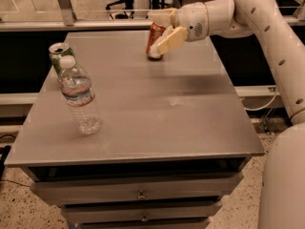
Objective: Knock coke can over
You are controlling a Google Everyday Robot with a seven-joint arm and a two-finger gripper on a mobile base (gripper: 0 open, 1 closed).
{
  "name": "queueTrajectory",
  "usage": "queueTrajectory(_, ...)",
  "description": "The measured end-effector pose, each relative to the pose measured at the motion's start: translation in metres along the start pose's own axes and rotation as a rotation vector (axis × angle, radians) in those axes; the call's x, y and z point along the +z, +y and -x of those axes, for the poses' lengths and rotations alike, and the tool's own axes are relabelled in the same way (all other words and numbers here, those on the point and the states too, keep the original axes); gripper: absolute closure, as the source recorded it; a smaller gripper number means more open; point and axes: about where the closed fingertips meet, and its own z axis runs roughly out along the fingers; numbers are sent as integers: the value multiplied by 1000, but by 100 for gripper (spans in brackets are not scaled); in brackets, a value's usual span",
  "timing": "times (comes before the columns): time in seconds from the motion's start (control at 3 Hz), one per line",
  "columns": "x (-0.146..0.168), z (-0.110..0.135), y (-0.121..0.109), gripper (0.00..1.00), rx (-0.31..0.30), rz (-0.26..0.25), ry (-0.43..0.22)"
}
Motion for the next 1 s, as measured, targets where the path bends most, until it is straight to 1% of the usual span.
queueTrajectory(0.33,-6,-3,2,0,-6,-13,22)
queueTrajectory(0.67,-40,-20,-24,0,-21,-141,71)
queueTrajectory(1.0,-61,-31,-44,0,-27,-222,95)
